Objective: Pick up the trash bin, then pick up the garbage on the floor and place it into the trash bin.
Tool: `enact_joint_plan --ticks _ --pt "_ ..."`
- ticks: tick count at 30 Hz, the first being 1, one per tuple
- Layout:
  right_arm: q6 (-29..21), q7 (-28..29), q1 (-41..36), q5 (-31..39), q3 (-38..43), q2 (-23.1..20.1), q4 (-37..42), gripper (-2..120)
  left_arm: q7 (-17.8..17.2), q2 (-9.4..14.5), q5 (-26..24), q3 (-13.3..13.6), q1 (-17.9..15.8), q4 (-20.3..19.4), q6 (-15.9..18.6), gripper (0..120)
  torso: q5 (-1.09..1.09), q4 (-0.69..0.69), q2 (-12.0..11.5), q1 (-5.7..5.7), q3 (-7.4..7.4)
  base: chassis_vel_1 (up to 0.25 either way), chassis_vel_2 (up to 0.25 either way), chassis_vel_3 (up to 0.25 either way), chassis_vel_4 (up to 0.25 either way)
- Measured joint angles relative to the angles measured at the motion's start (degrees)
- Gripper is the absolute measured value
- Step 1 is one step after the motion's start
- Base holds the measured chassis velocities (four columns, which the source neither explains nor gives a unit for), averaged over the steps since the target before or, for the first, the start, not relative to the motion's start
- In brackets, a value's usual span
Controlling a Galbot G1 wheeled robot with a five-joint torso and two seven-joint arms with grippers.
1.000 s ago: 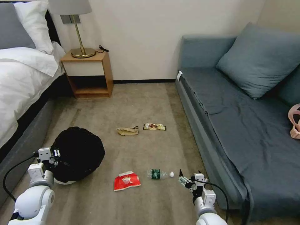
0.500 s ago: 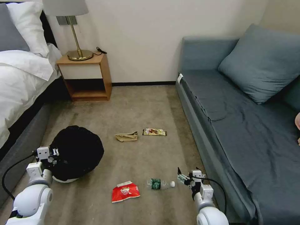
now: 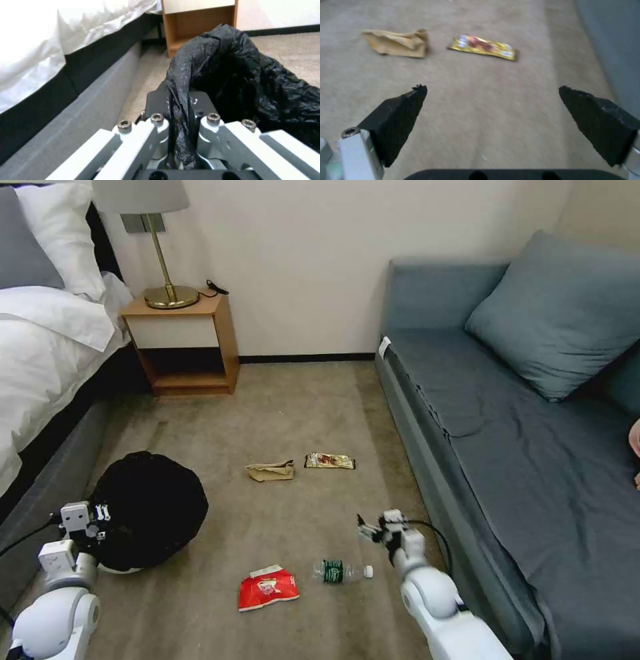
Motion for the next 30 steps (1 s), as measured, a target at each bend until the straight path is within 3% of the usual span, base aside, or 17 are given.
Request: enact_joint_plan --ticks 3,16,17,19,30 --pt "-3.2 -3.4 4.3 3.0 -5.8 -0.9 -2.0 100 0.7 -2.8 2.5 -1.8 1.3 1.2 -5.4 6 0.0 -0.01 0.0 0.0 0.0 0.0 0.0 0.0 0.0" --pt "-6.3 -12.2 10.3 8.2 -18.2 -1.0 -4.2 100 1.0 -7.9 3.2 -4.4 2.8 1.5 -9.0 6 0.01 0.0 0.0 0.0 0.0 0.0 0.0 0.0 0.0" --pt "-6.6 -13.6 10.9 8.8 -19.9 -0.5 -5.0 100 2.0 -8.7 2.1 -4.9 2.8 1.8 -11.3 6 0.01 0.0 0.0 0.0 0.0 0.0 0.0 0.0 0.0" --pt "-6.9 -14.4 10.9 8.9 -20.9 -0.1 -5.5 100 2.4 -9.2 1.6 -5.6 2.8 1.8 -12.1 6 0.01 -0.01 0.0 0.0 0.0 0.0 0.0 0.0 0.0" --pt "-4.5 -17.8 8.8 5.2 -24.4 1.5 -9.9 100 3.7 -9.8 1.3 -7.1 3.4 0.1 -11.0 6 0.01 -0.01 0.0 0.0 -0.01 0.0 0.0 0.0 0.0"
